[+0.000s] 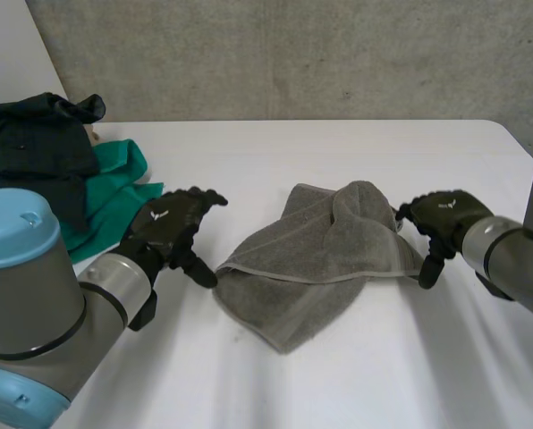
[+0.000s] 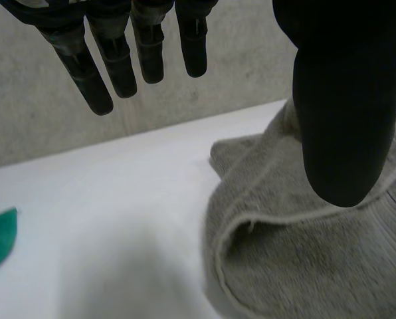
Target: Fold the laundry.
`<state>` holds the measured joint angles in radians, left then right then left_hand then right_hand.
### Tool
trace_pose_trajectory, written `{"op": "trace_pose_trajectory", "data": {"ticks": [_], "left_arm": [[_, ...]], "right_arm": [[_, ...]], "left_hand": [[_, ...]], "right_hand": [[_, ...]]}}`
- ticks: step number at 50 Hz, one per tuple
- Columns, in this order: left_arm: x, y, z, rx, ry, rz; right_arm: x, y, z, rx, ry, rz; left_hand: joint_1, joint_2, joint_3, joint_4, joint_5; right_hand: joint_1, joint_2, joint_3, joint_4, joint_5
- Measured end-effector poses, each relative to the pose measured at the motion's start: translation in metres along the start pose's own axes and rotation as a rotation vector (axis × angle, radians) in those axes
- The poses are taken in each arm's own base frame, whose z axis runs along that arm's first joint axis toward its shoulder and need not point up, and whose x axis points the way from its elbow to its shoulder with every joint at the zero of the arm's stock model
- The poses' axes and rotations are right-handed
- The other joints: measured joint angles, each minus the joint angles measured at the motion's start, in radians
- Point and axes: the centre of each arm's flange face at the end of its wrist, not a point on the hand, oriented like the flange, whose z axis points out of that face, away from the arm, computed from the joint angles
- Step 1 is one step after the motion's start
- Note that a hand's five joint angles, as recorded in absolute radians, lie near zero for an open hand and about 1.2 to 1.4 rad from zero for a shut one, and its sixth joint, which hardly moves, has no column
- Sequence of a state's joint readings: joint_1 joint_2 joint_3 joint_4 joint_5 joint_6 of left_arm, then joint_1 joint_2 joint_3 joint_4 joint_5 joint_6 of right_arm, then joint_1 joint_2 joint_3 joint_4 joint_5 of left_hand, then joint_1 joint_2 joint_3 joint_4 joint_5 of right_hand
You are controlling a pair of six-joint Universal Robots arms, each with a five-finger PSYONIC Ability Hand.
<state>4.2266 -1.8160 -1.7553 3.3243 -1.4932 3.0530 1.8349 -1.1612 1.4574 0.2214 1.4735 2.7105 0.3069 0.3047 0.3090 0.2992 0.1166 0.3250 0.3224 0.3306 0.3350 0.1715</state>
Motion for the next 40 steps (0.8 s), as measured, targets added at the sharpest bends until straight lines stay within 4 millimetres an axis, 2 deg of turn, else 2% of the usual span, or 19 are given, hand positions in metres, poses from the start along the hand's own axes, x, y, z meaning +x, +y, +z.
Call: {"op": "trace_pose_trajectory", "data": {"ticks": [4, 9, 11, 13, 15, 18, 21, 26, 32, 33, 36, 38, 40], "left_arm": [[-0.001, 0.009, 0.002, -0.028, -0.003, -0.016], [-0.004, 0.018, 0.011, -0.044, -0.007, -0.035], [-0.005, 0.019, 0.014, -0.037, -0.008, -0.042], [-0.006, 0.02, 0.018, -0.029, -0.008, -0.053], [-0.006, 0.022, 0.021, -0.023, -0.006, -0.064], [-0.007, 0.024, 0.025, -0.02, -0.004, -0.078], [-0.007, 0.027, 0.03, -0.023, -0.002, -0.093], [-0.008, 0.033, 0.044, -0.037, -0.001, -0.135], [-0.006, 0.041, 0.066, -0.061, 0.004, -0.194], [-0.006, 0.041, 0.067, -0.062, 0.005, -0.196], [0.003, 0.051, 0.075, -0.113, 0.025, -0.232], [0.008, 0.055, 0.075, -0.135, 0.037, -0.242], [0.02, 0.062, 0.074, -0.186, 0.074, -0.261]], "right_arm": [[-0.001, 0.015, 0.013, 0.0, 0.005, 0.02], [-0.008, 0.036, 0.041, 0.016, -0.012, 0.077], [-0.011, 0.039, 0.049, 0.021, -0.022, 0.097], [-0.013, 0.04, 0.055, 0.028, -0.028, 0.113], [-0.012, 0.039, 0.058, 0.04, -0.026, 0.124], [-0.008, 0.029, 0.055, 0.079, -0.01, 0.129], [0.003, 0.005, 0.04, 0.163, 0.025, 0.123], [0.019, -0.039, 0.002, 0.302, 0.08, 0.102], [0.027, -0.076, -0.047, 0.39, 0.09, 0.081], [0.027, -0.078, -0.049, 0.394, 0.09, 0.08], [0.031, -0.096, -0.074, 0.44, 0.086, 0.071], [0.032, -0.099, -0.078, 0.451, 0.087, 0.069], [0.036, -0.112, -0.093, 0.495, 0.097, 0.061]], "left_hand": [[0.0, 0.0, 0.0, 0.0, 0.0], [0.0, 0.0, 0.0, 0.0, 0.0], [0.0, 0.0, 0.0, 0.0, 0.0], [0.0, -0.001, 0.0, 0.0, 0.0], [0.0, -0.001, 0.0, 0.0, 0.0], [0.0, -0.006, -0.003, -0.002, -0.004], [-0.035, -0.037, -0.042, -0.036, -0.036], [-0.038, -0.04, -0.042, -0.038, -0.036], [-0.038, -0.04, -0.042, -0.038, -0.036], [-0.038, -0.04, -0.042, -0.038, -0.036], [-0.038, -0.04, -0.042, -0.038, -0.036], [-0.038, -0.04, -0.042, -0.038, -0.036], [0.021, 0.023, 0.008, 0.018, 0.027]], "right_hand": [[0.005, 0.003, 0.007, 0.004, 0.007], [0.147, 0.137, 0.14, 0.129, 0.125], [0.402, 0.41, 0.38, 0.374, 0.364], [0.717, 0.741, 0.719, 0.7, 0.684], [0.805, 0.851, 0.834, 0.833, 0.804], [0.805, 0.855, 0.852, 0.857, 0.808], [0.805, 0.855, 0.852, 0.859, 0.809], [0.805, 0.855, 0.852, 0.86, 0.813], [0.805, 0.855, 0.852, 0.86, 0.816], [0.805, 0.855, 0.852, 0.86, 0.816], [0.805, 0.855, 0.852, 0.86, 0.816], [0.805, 0.855, 0.852, 0.86, 0.816], [0.805, 0.855, 0.852, 0.86, 0.816]]}}
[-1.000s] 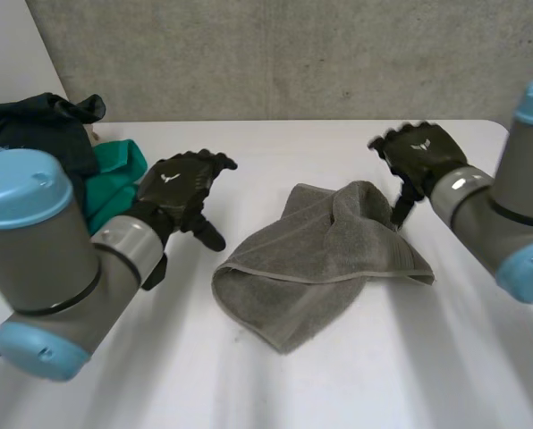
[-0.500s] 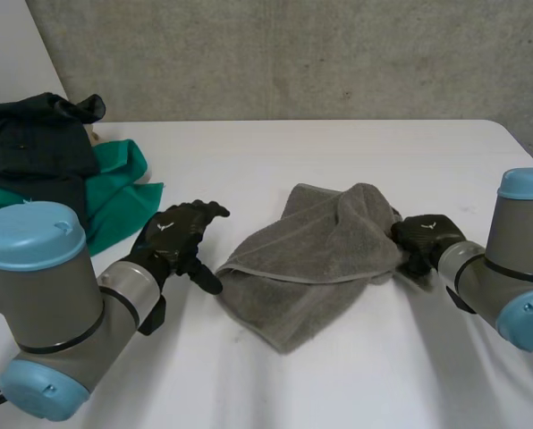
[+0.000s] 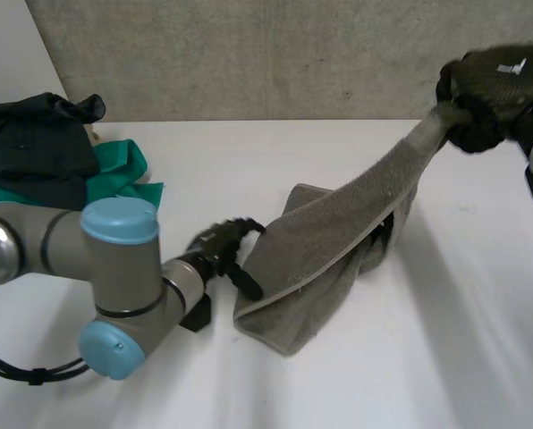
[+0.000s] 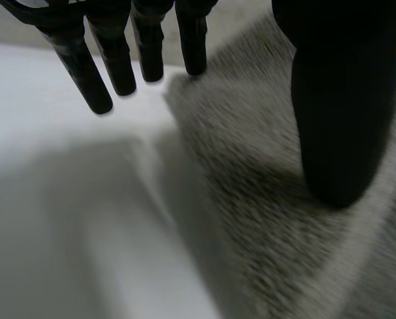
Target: Fold the laundry.
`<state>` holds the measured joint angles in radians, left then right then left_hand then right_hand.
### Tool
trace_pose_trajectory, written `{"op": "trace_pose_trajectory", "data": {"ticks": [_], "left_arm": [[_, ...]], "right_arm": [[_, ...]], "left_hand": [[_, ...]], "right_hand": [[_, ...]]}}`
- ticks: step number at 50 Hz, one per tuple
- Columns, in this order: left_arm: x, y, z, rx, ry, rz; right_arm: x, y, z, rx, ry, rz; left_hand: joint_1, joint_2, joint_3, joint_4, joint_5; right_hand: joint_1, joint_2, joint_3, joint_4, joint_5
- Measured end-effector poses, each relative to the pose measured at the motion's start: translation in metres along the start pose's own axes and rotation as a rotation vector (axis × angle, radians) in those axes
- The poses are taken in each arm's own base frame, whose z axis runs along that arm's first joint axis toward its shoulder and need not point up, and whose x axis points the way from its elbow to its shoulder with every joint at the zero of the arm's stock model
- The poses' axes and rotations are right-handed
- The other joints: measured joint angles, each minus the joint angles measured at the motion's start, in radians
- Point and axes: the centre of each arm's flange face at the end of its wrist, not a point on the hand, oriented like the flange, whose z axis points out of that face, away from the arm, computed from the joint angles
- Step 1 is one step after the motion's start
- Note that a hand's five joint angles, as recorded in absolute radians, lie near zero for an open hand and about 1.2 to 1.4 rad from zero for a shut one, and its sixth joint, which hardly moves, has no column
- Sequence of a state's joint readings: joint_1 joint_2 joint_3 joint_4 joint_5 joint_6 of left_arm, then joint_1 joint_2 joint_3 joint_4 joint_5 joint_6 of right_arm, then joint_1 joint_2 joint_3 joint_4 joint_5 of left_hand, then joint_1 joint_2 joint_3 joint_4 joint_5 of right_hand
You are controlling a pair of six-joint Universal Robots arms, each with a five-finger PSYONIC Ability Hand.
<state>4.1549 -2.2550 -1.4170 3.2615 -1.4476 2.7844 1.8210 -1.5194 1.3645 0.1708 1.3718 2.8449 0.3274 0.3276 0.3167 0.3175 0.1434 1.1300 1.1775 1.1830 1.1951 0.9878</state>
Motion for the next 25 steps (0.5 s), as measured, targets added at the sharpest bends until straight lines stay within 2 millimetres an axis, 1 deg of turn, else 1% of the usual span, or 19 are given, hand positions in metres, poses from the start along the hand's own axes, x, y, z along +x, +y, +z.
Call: {"op": "trace_pose_trajectory", "data": {"ticks": [1, 2, 6, 8, 9, 10, 12, 13, 15, 16, 17, 19, 20, 21, 22, 23, 25], "left_arm": [[0.004, 0.004, 0.0, -0.021, 0.011, -0.005], [0.008, 0.009, -0.002, -0.046, 0.025, -0.009], [0.017, 0.017, -0.006, -0.096, 0.049, -0.013], [0.018, 0.018, -0.008, -0.102, 0.05, -0.013], [0.019, 0.018, -0.01, -0.106, 0.052, -0.011], [0.019, 0.017, -0.011, -0.104, 0.053, -0.01], [0.019, 0.013, -0.014, -0.096, 0.052, -0.008], [0.019, 0.01, -0.015, -0.087, 0.048, -0.007], [0.018, 0.001, -0.018, -0.063, 0.039, -0.006], [0.017, -0.009, -0.021, -0.032, 0.029, -0.004], [0.017, -0.014, -0.023, -0.018, 0.024, -0.003], [0.019, -0.032, -0.031, 0.035, 0.015, 0.003], [0.02, -0.043, -0.036, 0.067, 0.012, 0.008], [0.024, -0.061, -0.045, 0.118, 0.012, 0.02], [0.026, -0.069, -0.051, 0.144, 0.013, 0.027], [0.03, -0.084, -0.06, 0.188, 0.016, 0.043], [0.035, -0.099, -0.072, 0.231, 0.02, 0.065]], "right_arm": [[0.001, -0.002, -0.001, 0.007, 0.002, -0.001], [0.003, -0.011, -0.004, 0.031, 0.009, -0.006], [0.007, -0.022, -0.006, 0.068, 0.023, -0.015], [0.007, -0.023, -0.006, 0.072, 0.025, -0.017], [0.008, -0.024, -0.006, 0.075, 0.028, -0.02], [0.008, -0.024, -0.005, 0.075, 0.029, -0.021], [0.008, -0.023, -0.004, 0.071, 0.029, -0.024], [0.008, -0.022, -0.004, 0.067, 0.028, -0.027], [0.008, -0.018, -0.002, 0.056, 0.026, -0.034], [0.007, -0.016, -0.001, 0.047, 0.025, -0.042], [0.007, -0.014, 0.0, 0.042, 0.024, -0.047], [0.009, -0.011, 0.001, 0.03, 0.027, -0.064], [0.01, -0.01, 0.002, 0.023, 0.031, -0.078], [0.013, -0.008, 0.002, 0.011, 0.038, -0.102], [0.015, -0.007, 0.002, 0.002, 0.042, -0.117], [0.018, -0.006, 0.002, -0.01, 0.05, -0.142], [0.022, -0.005, 0.002, -0.025, 0.057, -0.169]], "left_hand": [[0.078, 0.068, 0.069, 0.07, 0.07], [0.097, 0.077, 0.086, 0.087, 0.087], [0.401, 0.378, 0.388, 0.388, 0.384], [0.401, 0.378, 0.388, 0.388, 0.384], [0.681, 0.67, 0.671, 0.677, 0.668], [0.764, 0.754, 0.761, 0.768, 0.756], [0.795, 0.825, 0.847, 0.86, 0.826], [0.795, 0.83, 0.86, 0.874, 0.827], [0.795, 0.83, 0.862, 0.877, 0.827], [0.795, 0.83, 0.863, 0.877, 0.827], [0.795, 0.83, 0.863, 0.877, 0.827], [0.795, 0.83, 0.863, 0.877, 0.827], [0.795, 0.832, 0.863, 0.877, 0.827], [0.795, 0.834, 0.863, 0.877, 0.827], [0.795, 0.835, 0.863, 0.877, 0.827], [0.795, 0.834, 0.863, 0.877, 0.827], [0.795, 0.835, 0.864, 0.877, 0.827]], "right_hand": [[0.0, 0.0, 0.0, 0.0, 0.0], [0.0, 0.0, 0.0, 0.0, 0.0], [0.0, 0.0, 0.0, 0.0, 0.0], [0.0, 0.0, 0.0, 0.0, 0.0], [0.0, 0.0, 0.0, 0.0, 0.0], [0.0, 0.0, 0.0, 0.001, 0.001], [0.0, 0.0, 0.0, 0.002, 0.005], [0.0, 0.0, 0.0, 0.003, 0.005], [0.0, 0.0, 0.0, 0.003, 0.005], [0.0, 0.0, 0.0, 0.003, 0.005], [0.0, 0.0, 0.0, 0.003, 0.005], [0.0, 0.0, 0.0, 0.003, 0.005], [0.0, 0.0, 0.0, 0.003, 0.005], [0.0, 0.0, 0.0, 0.003, 0.005], [0.0, 0.0, 0.0, 0.003, 0.005], [0.0, 0.0, 0.0, 0.003, 0.005], [0.0, 0.0, 0.0, 0.003, 0.005]]}}
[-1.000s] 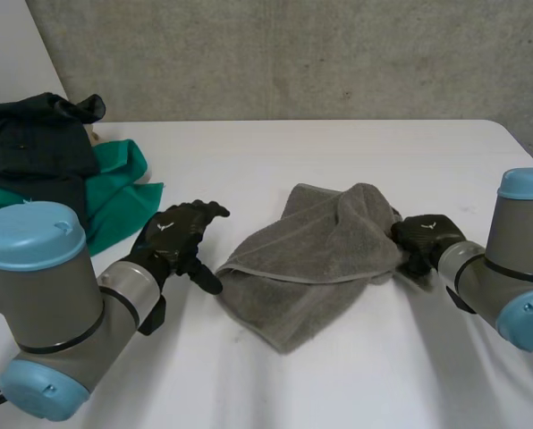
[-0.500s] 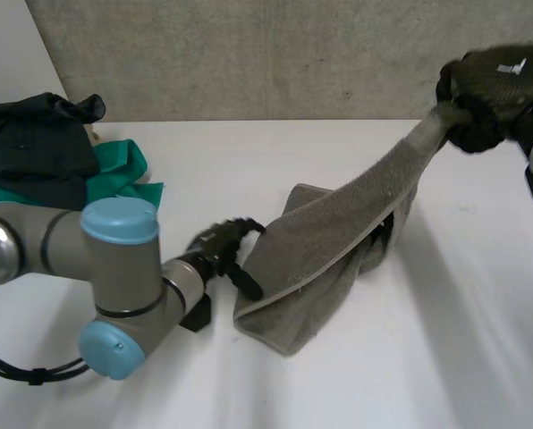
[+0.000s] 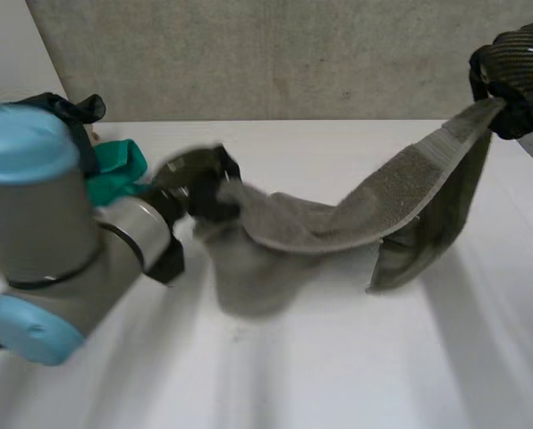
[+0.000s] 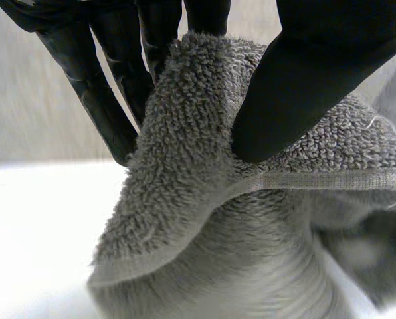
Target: Fold the laundry.
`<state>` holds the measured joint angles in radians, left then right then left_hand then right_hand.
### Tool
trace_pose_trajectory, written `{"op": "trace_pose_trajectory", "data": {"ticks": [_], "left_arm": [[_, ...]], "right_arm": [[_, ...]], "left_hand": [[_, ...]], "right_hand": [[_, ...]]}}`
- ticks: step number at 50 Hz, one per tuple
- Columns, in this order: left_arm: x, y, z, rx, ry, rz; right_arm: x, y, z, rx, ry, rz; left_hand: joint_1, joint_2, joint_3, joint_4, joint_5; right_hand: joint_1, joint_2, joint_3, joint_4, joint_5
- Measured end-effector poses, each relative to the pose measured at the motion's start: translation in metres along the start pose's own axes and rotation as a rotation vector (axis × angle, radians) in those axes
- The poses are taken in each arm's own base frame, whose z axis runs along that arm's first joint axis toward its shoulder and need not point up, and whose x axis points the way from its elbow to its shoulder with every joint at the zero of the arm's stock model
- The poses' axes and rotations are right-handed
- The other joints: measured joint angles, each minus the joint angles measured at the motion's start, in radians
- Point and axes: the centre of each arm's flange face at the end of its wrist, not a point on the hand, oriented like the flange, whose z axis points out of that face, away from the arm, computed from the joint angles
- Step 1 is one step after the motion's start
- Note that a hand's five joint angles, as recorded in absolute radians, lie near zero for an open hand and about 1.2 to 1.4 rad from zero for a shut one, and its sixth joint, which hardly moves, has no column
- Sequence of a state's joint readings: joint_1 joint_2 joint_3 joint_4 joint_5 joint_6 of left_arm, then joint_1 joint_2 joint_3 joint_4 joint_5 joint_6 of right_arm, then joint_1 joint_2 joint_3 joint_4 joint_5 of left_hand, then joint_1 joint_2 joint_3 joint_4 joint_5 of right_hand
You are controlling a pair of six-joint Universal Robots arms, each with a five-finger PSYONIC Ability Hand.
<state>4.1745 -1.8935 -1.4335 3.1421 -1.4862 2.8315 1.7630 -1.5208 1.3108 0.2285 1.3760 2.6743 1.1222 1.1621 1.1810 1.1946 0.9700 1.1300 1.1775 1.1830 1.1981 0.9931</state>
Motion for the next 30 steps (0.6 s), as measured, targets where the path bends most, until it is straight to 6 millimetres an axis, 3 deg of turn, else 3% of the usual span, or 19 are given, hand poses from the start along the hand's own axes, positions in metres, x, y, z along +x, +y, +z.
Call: {"op": "trace_pose_trajectory", "data": {"ticks": [1, 5, 7, 11, 20, 23, 25, 28, 30], "left_arm": [[0.006, -0.021, -0.011, 0.053, 0.008, 0.039], [0.014, -0.046, -0.027, 0.106, 0.014, 0.133], [0.014, -0.047, -0.028, 0.104, 0.011, 0.174], [0.009, -0.033, -0.013, 0.046, -0.007, 0.261], [-0.018, 0.033, 0.055, -0.123, -0.053, 0.429], [-0.022, 0.042, 0.069, -0.128, -0.06, 0.448], [-0.024, 0.045, 0.079, -0.12, -0.063, 0.457], [-0.023, 0.044, 0.081, -0.113, -0.062, 0.457], [-0.022, 0.041, 0.077, -0.112, -0.063, 0.455]], "right_arm": [[0.004, 0.002, 0.0, -0.024, 0.005, -0.037], [0.007, 0.012, 0.003, -0.088, -0.009, -0.096], [0.005, 0.02, 0.007, -0.121, -0.026, -0.109], [-0.005, 0.043, 0.019, -0.196, -0.074, -0.111], [-0.032, 0.103, 0.055, -0.319, -0.094, -0.084], [-0.037, 0.114, 0.065, -0.325, -0.057, -0.094], [-0.04, 0.124, 0.075, -0.326, -0.009, -0.109], [-0.041, 0.131, 0.081, -0.329, 0.032, -0.119], [-0.041, 0.134, 0.082, -0.332, 0.046, -0.121]], "left_hand": [[0.0, 0.0, 0.004, 0.0, 0.0], [0.0, 0.004, 0.008, 0.0, 0.0], [0.0, 0.008, 0.012, 0.002, 0.0], [0.0, 0.009, 0.014, 0.004, 0.0], [0.0, 0.0, -0.004, -0.012, -0.003], [-0.115, -0.15, -0.158, -0.172, -0.118], [-0.357, -0.371, -0.369, -0.387, -0.333], [-0.728, -0.73, -0.745, -0.77, -0.717], [-0.772, -0.798, -0.814, -0.836, -0.786]], "right_hand": [[0.0, 0.0, 0.0, 0.0, 0.0], [0.0, 0.0, 0.005, 0.0, 0.0], [0.0, 0.0, 0.006, 0.0, 0.0], [0.0, 0.0, 0.005, 0.0, 0.0], [0.0, 0.0, 0.006, 0.0, 0.0], [0.0, 0.0, 0.005, 0.0, 0.0], [0.0, 0.0, 0.005, 0.0, 0.0], [0.0, 0.0, 0.006, 0.0, 0.0], [0.0, 0.0, 0.005, 0.0, 0.0]]}}
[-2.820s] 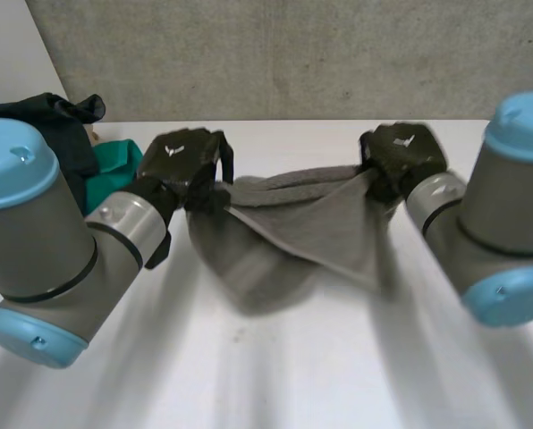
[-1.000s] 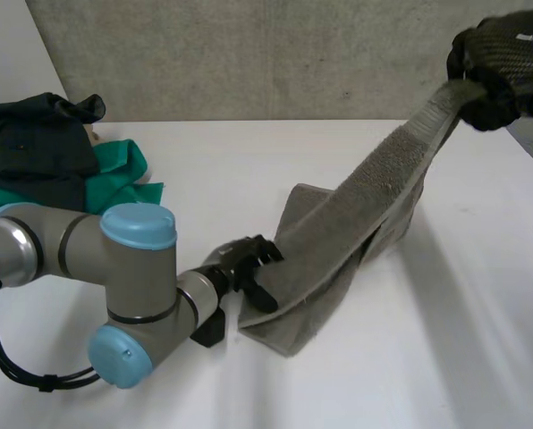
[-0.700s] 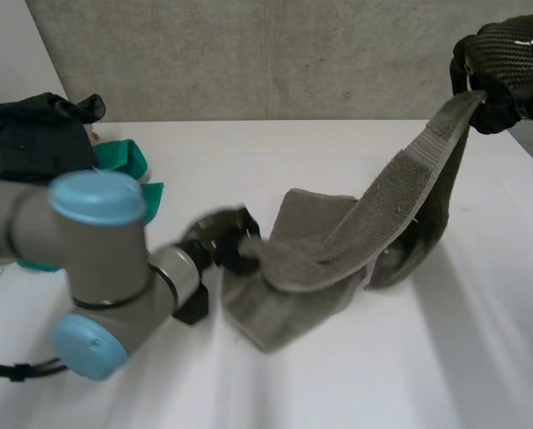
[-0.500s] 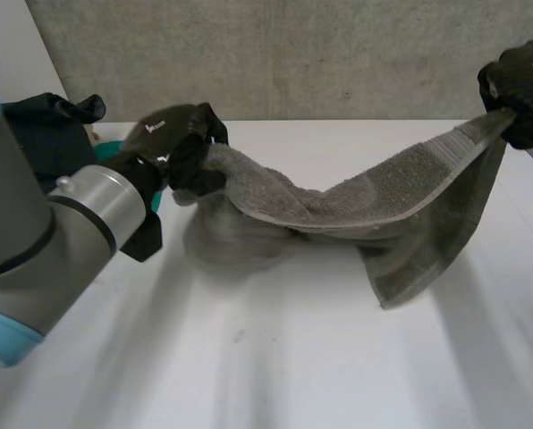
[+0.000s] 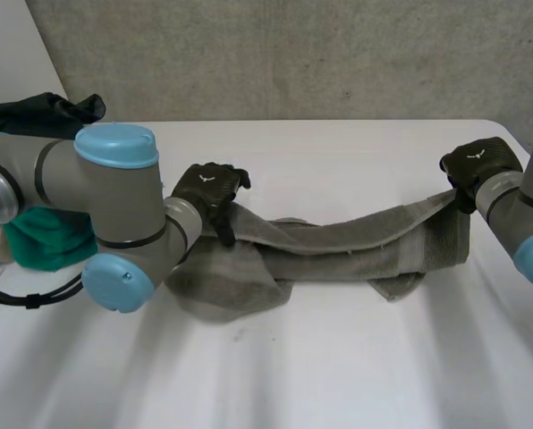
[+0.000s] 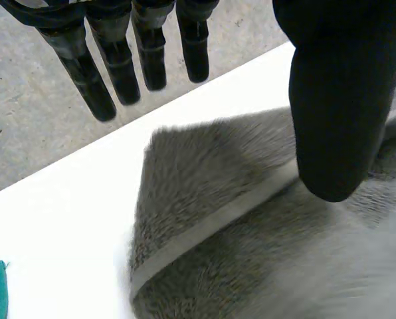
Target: Fold the laundry.
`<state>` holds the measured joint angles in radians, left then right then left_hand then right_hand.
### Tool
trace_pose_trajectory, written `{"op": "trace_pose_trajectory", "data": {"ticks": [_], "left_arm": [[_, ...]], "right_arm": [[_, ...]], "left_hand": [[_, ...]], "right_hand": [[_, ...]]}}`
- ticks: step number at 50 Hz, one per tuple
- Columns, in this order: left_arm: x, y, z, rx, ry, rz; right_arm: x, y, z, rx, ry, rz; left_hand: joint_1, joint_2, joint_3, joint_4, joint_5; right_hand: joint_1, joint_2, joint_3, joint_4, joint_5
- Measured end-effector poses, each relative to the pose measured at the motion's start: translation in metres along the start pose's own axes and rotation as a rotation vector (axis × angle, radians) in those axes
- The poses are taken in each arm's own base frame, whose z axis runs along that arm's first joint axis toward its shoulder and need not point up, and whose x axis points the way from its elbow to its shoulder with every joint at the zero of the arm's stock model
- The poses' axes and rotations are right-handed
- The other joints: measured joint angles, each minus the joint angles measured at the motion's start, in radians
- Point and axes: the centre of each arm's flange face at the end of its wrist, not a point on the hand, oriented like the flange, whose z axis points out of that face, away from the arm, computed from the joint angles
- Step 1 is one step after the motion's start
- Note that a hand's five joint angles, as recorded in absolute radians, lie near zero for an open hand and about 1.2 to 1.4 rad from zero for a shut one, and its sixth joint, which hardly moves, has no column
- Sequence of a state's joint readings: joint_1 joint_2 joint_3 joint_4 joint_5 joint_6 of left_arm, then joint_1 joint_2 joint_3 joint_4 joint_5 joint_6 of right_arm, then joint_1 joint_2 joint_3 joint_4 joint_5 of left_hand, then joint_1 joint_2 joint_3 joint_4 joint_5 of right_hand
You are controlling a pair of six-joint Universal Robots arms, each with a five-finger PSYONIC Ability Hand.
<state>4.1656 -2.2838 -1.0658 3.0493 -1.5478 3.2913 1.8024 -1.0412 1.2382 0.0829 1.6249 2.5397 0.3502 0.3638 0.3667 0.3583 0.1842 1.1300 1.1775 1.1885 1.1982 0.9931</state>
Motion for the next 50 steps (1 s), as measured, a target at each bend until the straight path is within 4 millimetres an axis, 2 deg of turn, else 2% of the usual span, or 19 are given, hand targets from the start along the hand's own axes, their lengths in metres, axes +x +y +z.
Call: {"op": "trace_pose_trajectory", "data": {"ticks": [3, 8, 10, 11, 14, 19, 21, 27, 34, 35, 37, 38, 39, 40, 43, 49, 50], "left_arm": [[-0.002, -0.005, -0.011, 0.0, -0.003, -0.007], [-0.022, -0.008, -0.039, -0.021, -0.048, -0.055], [-0.035, -0.004, -0.047, -0.039, -0.082, -0.101], [-0.05, 0.002, -0.052, -0.059, -0.118, -0.165], [-0.067, 0.011, -0.054, -0.083, -0.144, -0.275], [-0.08, 0.03, -0.041, -0.121, -0.084, -0.434], [-0.081, 0.039, -0.029, -0.137, -0.034, -0.479], [-0.08, 0.054, -0.001, -0.153, 0.018, -0.501], [-0.078, 0.062, 0.022, -0.143, 0.032, -0.491], [-0.075, 0.063, 0.027, -0.138, 0.037, -0.489], [-0.073, 0.063, 0.031, -0.134, 0.043, -0.489], [-0.071, 0.063, 0.033, -0.132, 0.045, -0.489], [-0.07, 0.063, 0.033, -0.13, 0.047, -0.491], [-0.069, 0.062, 0.034, -0.129, 0.049, -0.494], [-0.069, 0.053, 0.032, -0.111, 0.048, -0.501], [-0.08, 0.002, 0.004, -0.015, 0.023, -0.479], [-0.084, -0.018, -0.01, 0.025, 0.013, -0.461]], "right_arm": [[0.0, 0.003, 0.0, -0.007, 0.007, 0.003], [-0.002, 0.007, -0.003, -0.02, -0.004, 0.008], [-0.003, 0.009, -0.004, -0.024, -0.013, 0.01], [-0.003, 0.01, -0.005, -0.025, -0.022, 0.011], [-0.003, 0.009, -0.008, -0.019, -0.03, 0.013], [0.001, 0.001, -0.014, 0.01, -0.031, 0.018], [0.004, -0.003, -0.017, 0.025, -0.028, 0.02], [0.011, -0.014, -0.025, 0.064, -0.022, 0.039], [0.018, -0.027, -0.035, 0.11, -0.021, 0.067], [0.021, -0.03, -0.038, 0.123, -0.018, 0.072], [0.025, -0.033, -0.039, 0.134, -0.011, 0.075], [0.028, -0.034, -0.04, 0.138, -0.005, 0.076], [0.031, -0.035, -0.04, 0.142, 0.003, 0.077], [0.035, -0.036, -0.04, 0.147, 0.013, 0.077], [0.05, -0.04, -0.041, 0.16, 0.05, 0.071], [0.086, -0.056, -0.055, 0.175, 0.126, 0.01], [0.096, -0.062, -0.062, 0.174, 0.143, -0.02]], "left_hand": [[-0.023, -0.04, -0.042, -0.043, -0.048], [-0.029, -0.057, -0.051, -0.054, -0.066], [-0.028, -0.057, -0.051, -0.054, -0.066], [-0.029, -0.056, -0.051, -0.054, -0.062], [-0.024, -0.047, -0.048, -0.044, -0.044], [-0.024, -0.04, -0.048, -0.043, -0.035], [-0.024, -0.036, -0.048, -0.033, -0.029], [0.008, -0.003, -0.006, 0.005, 0.007], [0.116, 0.097, 0.09, 0.1, 0.101], [0.331, 0.281, 0.279, 0.289, 0.285], [0.608, 0.565, 0.558, 0.552, 0.541], [0.706, 0.664, 0.641, 0.654, 0.641], [0.706, 0.664, 0.641, 0.654, 0.641], [0.809, 0.789, 0.772, 0.789, 0.772], [0.809, 0.829, 0.814, 0.836, 0.791], [0.809, 0.829, 0.818, 0.836, 0.791], [0.809, 0.829, 0.819, 0.836, 0.791]], "right_hand": [[0.0, 0.0, 0.0, 0.0, 0.0], [0.0, 0.0, 0.0, 0.0, 0.0], [0.0, 0.0, 0.0, 0.0, 0.0], [0.0, 0.0, 0.0, 0.0, 0.0], [0.0, 0.0, 0.0, 0.0, 0.0], [0.0, 0.0, 0.0, 0.0, 0.0], [0.0, 0.0, 0.0, 0.0, 0.001], [0.0, 0.0, 0.0, 0.0, 0.0], [0.0, 0.0, 0.0, 0.0, 0.0], [0.0, 0.0, 0.0, 0.0, 0.0], [0.0, 0.0, 0.0, 0.0, 0.0], [0.0, 0.0, 0.0, 0.0, 0.0], [0.0, 0.0, 0.0, 0.0, 0.0], [0.0, 0.0, 0.0, 0.0, 0.0], [0.0, 0.0, 0.0, 0.0, 0.0], [0.0, 0.0, 0.0, 0.0, 0.0], [0.0, 0.0, 0.0, 0.0, 0.0]]}}
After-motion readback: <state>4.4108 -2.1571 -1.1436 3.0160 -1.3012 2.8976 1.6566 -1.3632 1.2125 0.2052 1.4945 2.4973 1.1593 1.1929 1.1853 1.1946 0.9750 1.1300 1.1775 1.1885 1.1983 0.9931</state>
